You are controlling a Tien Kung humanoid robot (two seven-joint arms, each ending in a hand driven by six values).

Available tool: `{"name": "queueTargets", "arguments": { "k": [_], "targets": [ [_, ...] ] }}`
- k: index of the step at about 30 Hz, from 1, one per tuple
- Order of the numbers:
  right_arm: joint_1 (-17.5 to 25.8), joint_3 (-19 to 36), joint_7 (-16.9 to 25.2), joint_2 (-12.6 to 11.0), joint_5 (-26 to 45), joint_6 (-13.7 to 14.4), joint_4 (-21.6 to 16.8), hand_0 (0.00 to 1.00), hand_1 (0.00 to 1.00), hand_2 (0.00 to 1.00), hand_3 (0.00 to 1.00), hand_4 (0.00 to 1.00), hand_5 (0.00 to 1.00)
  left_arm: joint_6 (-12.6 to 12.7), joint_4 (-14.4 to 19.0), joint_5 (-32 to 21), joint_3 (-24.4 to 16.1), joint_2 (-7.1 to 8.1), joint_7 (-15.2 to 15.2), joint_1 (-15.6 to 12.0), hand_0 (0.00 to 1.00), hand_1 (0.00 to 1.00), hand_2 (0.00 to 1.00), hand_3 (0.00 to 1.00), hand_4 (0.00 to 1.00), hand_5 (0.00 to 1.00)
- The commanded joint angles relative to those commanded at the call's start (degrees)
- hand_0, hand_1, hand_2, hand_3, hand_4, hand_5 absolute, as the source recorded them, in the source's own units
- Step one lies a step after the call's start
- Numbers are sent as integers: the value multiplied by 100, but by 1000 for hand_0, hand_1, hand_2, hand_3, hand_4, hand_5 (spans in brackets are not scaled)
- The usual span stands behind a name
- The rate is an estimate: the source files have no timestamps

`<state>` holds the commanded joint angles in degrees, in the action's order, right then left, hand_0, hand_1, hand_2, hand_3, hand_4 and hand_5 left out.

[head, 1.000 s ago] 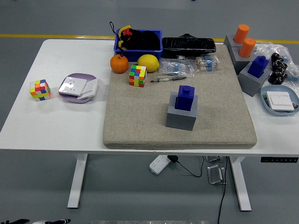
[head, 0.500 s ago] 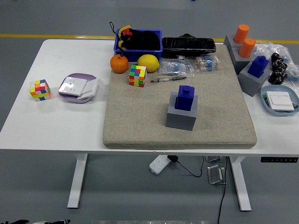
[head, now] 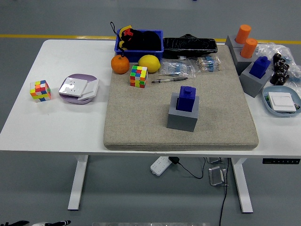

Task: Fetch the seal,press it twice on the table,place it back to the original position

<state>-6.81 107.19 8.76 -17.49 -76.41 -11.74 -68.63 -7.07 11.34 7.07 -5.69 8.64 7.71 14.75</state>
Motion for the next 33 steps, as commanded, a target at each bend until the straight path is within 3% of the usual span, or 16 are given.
{"name": "queueTargets", "arguments": {
  "k": [33],
  "targets": [
    [-35, -125, -19, 2, -38, 14, 11, 852, 760, 744, 719, 998, 383, -1, -3, -104, 126, 41, -8, 8, 814, 814, 787, 835, 792, 409]
  ]
}}
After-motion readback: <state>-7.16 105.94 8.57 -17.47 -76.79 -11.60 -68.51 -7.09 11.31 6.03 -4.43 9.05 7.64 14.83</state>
